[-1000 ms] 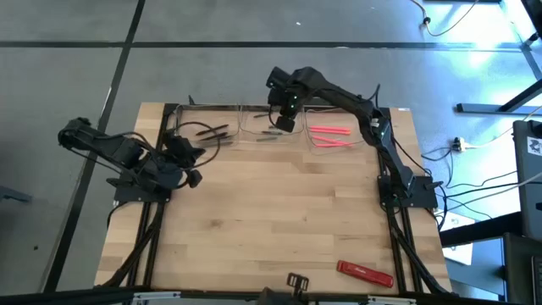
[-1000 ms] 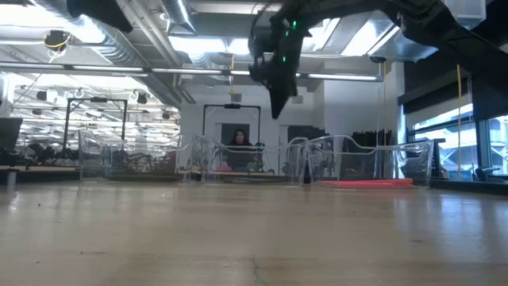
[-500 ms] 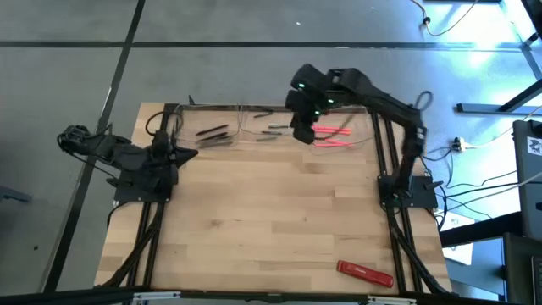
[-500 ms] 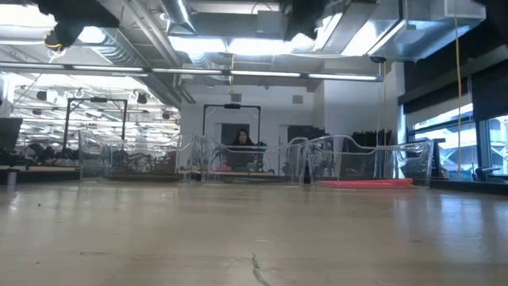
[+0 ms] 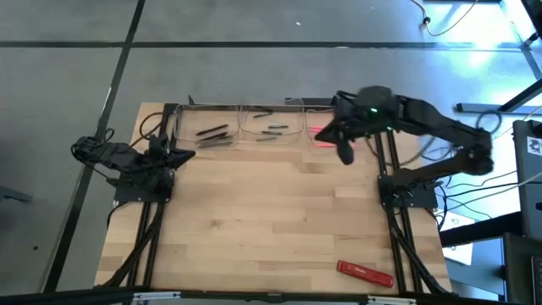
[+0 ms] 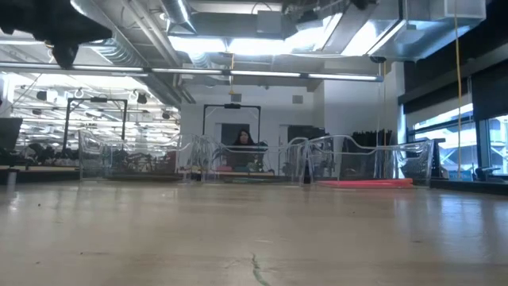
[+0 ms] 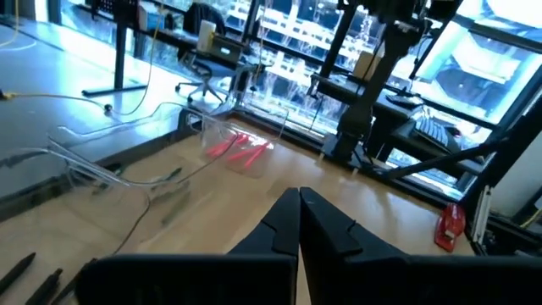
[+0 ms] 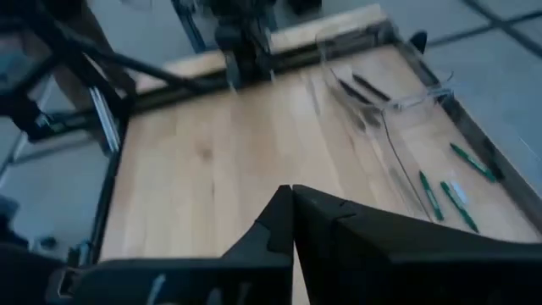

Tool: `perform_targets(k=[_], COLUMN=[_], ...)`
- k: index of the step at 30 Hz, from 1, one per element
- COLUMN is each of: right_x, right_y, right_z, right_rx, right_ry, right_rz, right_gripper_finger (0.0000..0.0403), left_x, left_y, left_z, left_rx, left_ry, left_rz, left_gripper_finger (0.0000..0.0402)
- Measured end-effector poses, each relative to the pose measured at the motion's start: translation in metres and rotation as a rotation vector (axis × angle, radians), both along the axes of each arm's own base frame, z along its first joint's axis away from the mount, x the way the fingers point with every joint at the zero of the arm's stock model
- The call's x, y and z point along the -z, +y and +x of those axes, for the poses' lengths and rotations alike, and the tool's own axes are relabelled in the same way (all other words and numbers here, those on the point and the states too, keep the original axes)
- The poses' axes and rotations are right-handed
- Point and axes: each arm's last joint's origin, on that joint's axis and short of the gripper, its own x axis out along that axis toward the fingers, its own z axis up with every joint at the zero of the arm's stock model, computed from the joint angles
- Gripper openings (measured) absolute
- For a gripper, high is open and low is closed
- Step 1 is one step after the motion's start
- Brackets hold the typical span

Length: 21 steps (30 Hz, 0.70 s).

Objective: Sort crayons/erasers/pens/pencils in bins
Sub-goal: Return to Home Position

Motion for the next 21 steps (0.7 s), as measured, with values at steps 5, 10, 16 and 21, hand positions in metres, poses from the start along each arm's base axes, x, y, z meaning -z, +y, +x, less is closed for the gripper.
perform_targets(k=[5,10,16,21], right_x=[0.019,0.051,0.102,0.144], right_y=[0.012,0.021,0.027,0.029], right_z=[-0.035,-0.063,-0.085,-0.099], right_rx=[0.045,0.065,0.047,0.045], right_ry=[-0.135,-0.251,-0.397,-0.484], right_rz=[0.036,0.056,0.059,0.054], right_gripper_finger=[0.0003,0.0004,0.0004,0.0004], left_x=[0.014,0.028,0.046,0.064], left_y=[-0.003,-0.006,-0.01,-0.013], left_z=[0.006,0.015,0.025,0.032], left_rx=[0.001,0.0,0.001,0.001], left_ry=[0.026,0.022,0.007,-0.004], left_rz=[0.011,0.011,0.022,0.02], left_gripper_finger=[0.0,0.0,0.0,0.0])
